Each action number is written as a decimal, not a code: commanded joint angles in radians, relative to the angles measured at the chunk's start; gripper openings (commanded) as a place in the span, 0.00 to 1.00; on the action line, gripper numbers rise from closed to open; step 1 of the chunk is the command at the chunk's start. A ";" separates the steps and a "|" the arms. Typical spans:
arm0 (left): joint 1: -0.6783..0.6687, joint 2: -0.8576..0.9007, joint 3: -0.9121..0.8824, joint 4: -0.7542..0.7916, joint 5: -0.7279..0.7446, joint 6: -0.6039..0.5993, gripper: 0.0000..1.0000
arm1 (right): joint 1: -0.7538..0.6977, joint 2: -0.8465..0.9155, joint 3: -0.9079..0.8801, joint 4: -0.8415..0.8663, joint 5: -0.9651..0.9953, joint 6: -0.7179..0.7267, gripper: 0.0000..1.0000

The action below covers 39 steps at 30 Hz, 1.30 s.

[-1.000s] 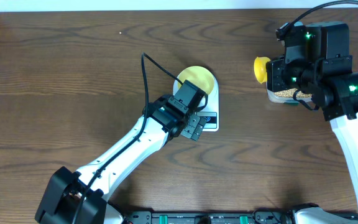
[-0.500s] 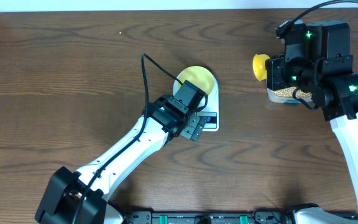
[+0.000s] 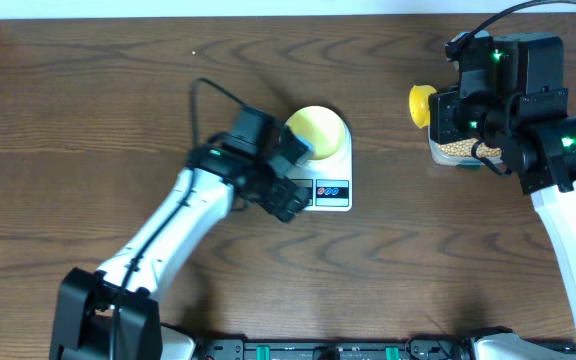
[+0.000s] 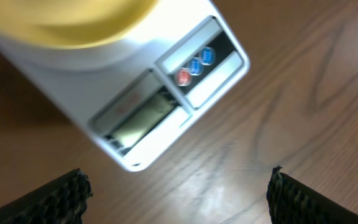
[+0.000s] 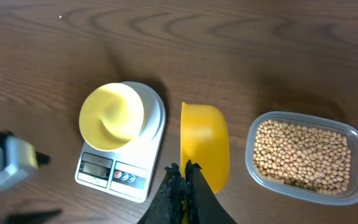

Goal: Scoop item into bowl and weigh 50g on scale
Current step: 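Withdraw the left gripper from the scale toward the left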

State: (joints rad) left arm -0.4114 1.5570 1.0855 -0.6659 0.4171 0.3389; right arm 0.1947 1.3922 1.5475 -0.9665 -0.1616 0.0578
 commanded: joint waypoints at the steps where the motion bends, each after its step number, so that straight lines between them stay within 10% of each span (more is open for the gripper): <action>1: 0.117 -0.031 -0.005 -0.006 0.100 0.142 0.93 | 0.007 -0.005 0.007 0.013 0.006 -0.015 0.01; 34: 0.124 -0.033 -0.005 0.113 -0.012 0.135 0.93 | 0.007 -0.005 0.007 -0.070 0.005 -0.015 0.01; 39: 0.127 -0.021 -0.005 0.454 -0.378 0.117 0.93 | 0.007 -0.005 0.007 -0.119 0.000 -0.006 0.01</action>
State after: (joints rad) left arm -0.2897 1.5421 1.0718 -0.2958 0.2749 0.4679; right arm 0.1947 1.3922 1.5475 -1.0725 -0.1604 0.0559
